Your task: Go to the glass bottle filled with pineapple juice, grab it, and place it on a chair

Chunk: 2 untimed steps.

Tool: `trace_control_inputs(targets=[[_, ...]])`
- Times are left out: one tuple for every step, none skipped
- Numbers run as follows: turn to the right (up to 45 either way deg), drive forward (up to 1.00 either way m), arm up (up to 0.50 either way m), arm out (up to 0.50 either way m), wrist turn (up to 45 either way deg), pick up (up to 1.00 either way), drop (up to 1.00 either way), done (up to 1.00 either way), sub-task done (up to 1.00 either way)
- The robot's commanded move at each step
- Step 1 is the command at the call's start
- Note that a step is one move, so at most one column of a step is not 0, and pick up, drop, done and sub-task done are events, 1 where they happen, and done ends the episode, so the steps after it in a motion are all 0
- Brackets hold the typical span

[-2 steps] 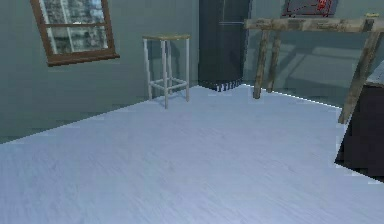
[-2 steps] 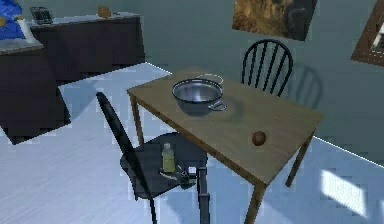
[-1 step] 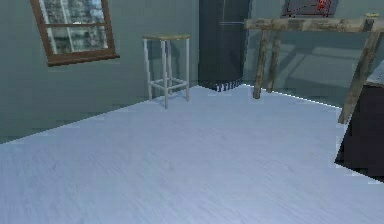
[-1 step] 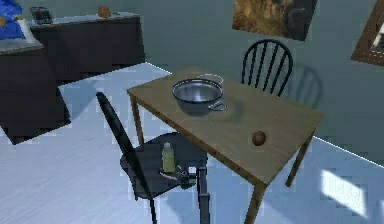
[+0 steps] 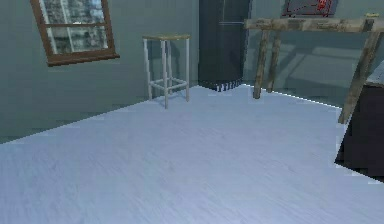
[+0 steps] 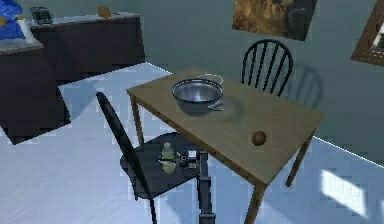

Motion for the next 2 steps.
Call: trace_control_inputs(targets=[[0.0,0.00,0.00,-0.08,0.0,0.00,0.00,0.00,0.00],[0.0,0.00,0.00,0.00,0.0,0.00,0.00,1.00,0.00]])
